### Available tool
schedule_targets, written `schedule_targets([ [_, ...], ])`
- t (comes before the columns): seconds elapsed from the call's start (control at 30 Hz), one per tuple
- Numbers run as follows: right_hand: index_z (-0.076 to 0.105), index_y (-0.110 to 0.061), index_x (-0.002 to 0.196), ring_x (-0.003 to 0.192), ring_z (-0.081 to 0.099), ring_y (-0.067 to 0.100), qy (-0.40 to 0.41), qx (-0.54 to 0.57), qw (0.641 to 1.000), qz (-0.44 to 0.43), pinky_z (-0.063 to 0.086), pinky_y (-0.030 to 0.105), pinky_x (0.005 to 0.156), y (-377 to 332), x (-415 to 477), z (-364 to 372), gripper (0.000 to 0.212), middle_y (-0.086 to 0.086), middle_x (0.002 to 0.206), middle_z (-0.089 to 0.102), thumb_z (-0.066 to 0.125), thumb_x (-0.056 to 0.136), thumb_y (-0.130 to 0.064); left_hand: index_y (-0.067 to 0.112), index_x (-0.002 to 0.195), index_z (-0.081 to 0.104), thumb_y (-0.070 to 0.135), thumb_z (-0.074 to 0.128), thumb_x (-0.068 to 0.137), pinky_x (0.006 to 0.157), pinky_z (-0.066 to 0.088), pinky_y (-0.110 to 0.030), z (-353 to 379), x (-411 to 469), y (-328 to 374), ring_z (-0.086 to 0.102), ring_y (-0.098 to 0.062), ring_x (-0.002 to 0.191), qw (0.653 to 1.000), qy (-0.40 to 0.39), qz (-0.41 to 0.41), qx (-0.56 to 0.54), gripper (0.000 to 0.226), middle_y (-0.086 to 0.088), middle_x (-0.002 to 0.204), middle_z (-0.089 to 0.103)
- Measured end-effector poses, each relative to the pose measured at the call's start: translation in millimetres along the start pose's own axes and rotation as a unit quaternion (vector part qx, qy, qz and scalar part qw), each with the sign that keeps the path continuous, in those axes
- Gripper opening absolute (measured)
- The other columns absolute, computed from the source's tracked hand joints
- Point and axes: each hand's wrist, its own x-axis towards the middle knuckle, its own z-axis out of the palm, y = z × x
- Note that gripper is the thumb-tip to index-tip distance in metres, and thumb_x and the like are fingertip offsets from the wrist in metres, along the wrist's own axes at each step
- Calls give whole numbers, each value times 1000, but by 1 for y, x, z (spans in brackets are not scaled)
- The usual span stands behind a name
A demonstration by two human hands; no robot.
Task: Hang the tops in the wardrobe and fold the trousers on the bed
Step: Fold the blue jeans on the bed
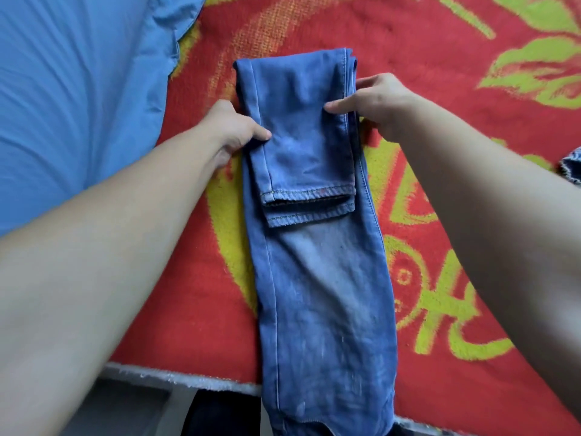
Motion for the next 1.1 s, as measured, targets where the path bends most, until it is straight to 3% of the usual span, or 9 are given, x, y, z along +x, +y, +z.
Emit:
schedule_targets([
  [0.1, 74, -13, 107, 95, 73, 18, -35, 49, 996, -73, 59, 32, 86, -5, -15, -8, 37, 4, 104, 76, 85, 72, -6, 6, 117, 64, 1, 80, 70, 90, 57, -40, 2, -8, 3, 69, -23, 97, 999, 17, 33, 3, 50, -8, 109, 70],
  [0.3, 71, -4, 112, 95, 71, 19, 17, 139, 965, -221, 58, 31, 85, 1, -66, -29, 39, 10, 108, 74, 78, 75, 6, 12, 102, 74, 3, 85, 67, 72, 58, -22, 8, -61, 19, 67, 0, 73, 980, 97, 155, -80, 38, 8, 86, 72],
  [0.47, 72, -4, 109, 93, 73, 15, 65, 152, 944, -287, 58, 29, 80, -6, -100, -58, 37, 3, 104, 76, 80, 73, 1, 15, 102, 71, 1, 83, 67, 80, 59, -29, 13, -89, 52, 70, -12, 94, 962, 125, 212, -120, 40, 3, 103, 73],
  [0.6, 69, -4, 105, 89, 71, 12, 42, 116, 954, -272, 58, 29, 82, 22, -132, -65, 37, 7, 102, 73, 78, 71, 9, 12, 101, 69, -4, 81, 68, 77, 58, -25, 19, -114, 39, 66, -14, 97, 971, 95, 199, -91, 38, 1, 107, 70],
  [0.7, 69, -9, 102, 80, 62, 2, 35, 89, 961, -261, 56, 23, 78, 61, -159, -52, 38, 1, 95, 69, 79, 71, 10, 20, 76, 58, -10, 74, 74, 65, 48, -16, 28, -148, 1, 53, -1, 70, 976, 73, 187, -88, 35, 0, 88, 60],
  [0.8, 68, -23, 87, 74, 57, -7, 27, 52, 963, -261, 49, 16, 68, 105, -179, -40, 29, -17, 83, 68, 80, 74, 0, 20, 76, 56, -15, 60, 82, 59, 45, -10, 33, -181, -32, 54, 2, 57, 977, 40, 155, -140, 36, 3, 78, 62],
  [0.93, 75, -15, 103, 108, 56, 18, 43, -123, 963, -237, 40, 19, 90, 173, -201, -21, 29, 11, 113, 61, 74, 74, -18, 7, 50, 70, -4, 42, 88, 53, 49, -18, 44, -202, -88, 63, -13, 46, 963, -18, -27, -269, 48, -3, 51, 65],
  [1.03, 77, -19, 106, 117, 52, 28, -48, -255, 940, -222, 40, 26, 97, 215, -216, -9, 40, 14, 122, 56, 62, 81, 7, -12, 89, 73, -19, 40, 88, 53, 44, -11, 51, -223, -133, 57, 2, 42, 996, -74, -4, -54, 34, -3, 66, 69],
  [1.1, 78, -29, 105, 124, 50, 24, -95, -302, 927, -200, 40, 31, 104, 230, -222, -5, 61, 8, 132, 52, 46, 78, 15, -5, 107, 71, -22, 36, 83, 45, 32, -5, 53, -227, -162, 52, 2, 45, 993, -31, 33, 113, 46, -9, 90, 69],
])
